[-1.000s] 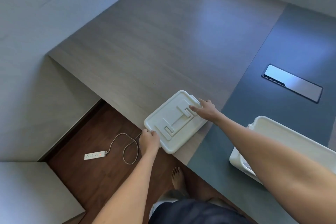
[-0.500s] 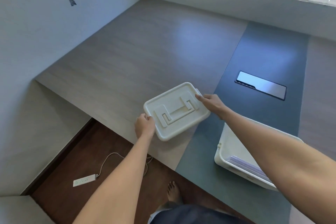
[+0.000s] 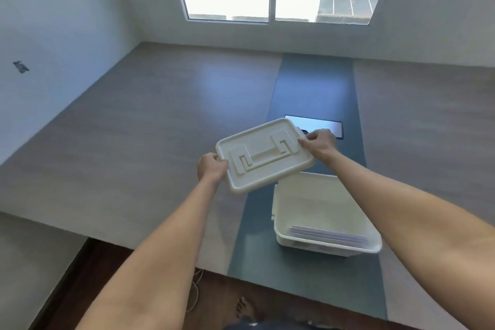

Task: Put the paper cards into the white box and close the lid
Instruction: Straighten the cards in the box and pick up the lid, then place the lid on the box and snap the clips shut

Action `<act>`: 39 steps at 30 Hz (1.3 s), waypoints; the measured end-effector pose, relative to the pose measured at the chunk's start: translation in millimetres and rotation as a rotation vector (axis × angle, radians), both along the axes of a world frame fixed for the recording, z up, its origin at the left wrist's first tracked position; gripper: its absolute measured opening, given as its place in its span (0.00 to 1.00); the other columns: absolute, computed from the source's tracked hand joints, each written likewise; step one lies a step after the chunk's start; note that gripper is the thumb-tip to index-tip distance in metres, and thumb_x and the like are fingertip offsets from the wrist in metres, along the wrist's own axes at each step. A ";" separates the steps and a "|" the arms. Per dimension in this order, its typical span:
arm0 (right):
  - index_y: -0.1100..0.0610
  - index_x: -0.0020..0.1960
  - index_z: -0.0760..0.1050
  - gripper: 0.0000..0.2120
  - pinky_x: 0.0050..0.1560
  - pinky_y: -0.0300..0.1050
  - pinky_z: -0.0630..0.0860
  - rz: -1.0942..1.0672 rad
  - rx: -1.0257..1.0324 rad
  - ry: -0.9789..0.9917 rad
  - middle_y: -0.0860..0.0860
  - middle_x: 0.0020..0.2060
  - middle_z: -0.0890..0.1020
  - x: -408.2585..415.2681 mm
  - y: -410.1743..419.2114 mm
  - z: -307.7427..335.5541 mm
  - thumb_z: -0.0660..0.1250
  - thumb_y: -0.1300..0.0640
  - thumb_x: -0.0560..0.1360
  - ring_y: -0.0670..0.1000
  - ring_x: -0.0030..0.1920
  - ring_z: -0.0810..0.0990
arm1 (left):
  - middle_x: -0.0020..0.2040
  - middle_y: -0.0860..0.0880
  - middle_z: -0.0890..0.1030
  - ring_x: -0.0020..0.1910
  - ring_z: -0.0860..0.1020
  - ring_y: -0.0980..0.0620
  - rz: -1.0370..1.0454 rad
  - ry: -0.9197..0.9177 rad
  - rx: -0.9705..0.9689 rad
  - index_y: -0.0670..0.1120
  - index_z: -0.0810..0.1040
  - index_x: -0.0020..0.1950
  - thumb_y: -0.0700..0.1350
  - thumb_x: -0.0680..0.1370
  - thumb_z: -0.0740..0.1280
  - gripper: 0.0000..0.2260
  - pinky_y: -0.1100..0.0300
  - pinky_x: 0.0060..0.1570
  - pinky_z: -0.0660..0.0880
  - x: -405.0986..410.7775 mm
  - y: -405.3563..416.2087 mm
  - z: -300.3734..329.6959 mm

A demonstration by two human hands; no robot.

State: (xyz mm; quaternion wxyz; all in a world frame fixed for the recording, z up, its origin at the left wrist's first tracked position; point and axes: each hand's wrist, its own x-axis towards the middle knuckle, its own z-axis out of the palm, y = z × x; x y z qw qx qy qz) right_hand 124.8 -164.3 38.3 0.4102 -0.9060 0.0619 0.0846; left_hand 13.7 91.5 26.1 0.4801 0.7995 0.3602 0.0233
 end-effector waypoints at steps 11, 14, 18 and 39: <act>0.61 0.50 0.82 0.20 0.59 0.52 0.79 -0.327 0.084 0.041 0.56 0.52 0.85 -56.0 -107.6 1.3 0.77 0.45 0.70 0.57 0.56 0.82 | 0.55 0.40 0.81 0.56 0.80 0.39 -0.307 0.045 0.005 0.41 0.79 0.57 0.42 0.75 0.69 0.12 0.45 0.56 0.78 15.9 -78.1 8.9; 0.61 0.50 0.83 0.20 0.59 0.53 0.79 -0.356 0.111 0.071 0.56 0.52 0.85 -77.7 -121.8 -8.7 0.78 0.45 0.69 0.57 0.55 0.82 | 0.58 0.39 0.82 0.57 0.81 0.39 -0.327 0.069 -0.013 0.39 0.77 0.64 0.42 0.75 0.70 0.18 0.45 0.58 0.78 5.7 -88.2 -0.4; 0.60 0.48 0.82 0.20 0.60 0.55 0.79 -0.411 0.149 0.089 0.54 0.50 0.85 -102.1 -138.9 -21.6 0.79 0.44 0.67 0.56 0.54 0.83 | 0.60 0.39 0.80 0.58 0.80 0.39 -0.319 0.066 -0.063 0.41 0.78 0.65 0.44 0.75 0.73 0.20 0.45 0.58 0.78 -9.3 -97.8 -13.7; 0.61 0.47 0.78 0.22 0.46 0.46 0.77 -0.370 0.156 0.084 0.53 0.45 0.84 -156.4 -166.6 -56.8 0.77 0.43 0.69 0.54 0.48 0.82 | 0.57 0.41 0.81 0.54 0.79 0.44 -0.423 0.057 0.099 0.46 0.77 0.69 0.47 0.77 0.71 0.21 0.50 0.60 0.75 -37.4 -116.1 -43.9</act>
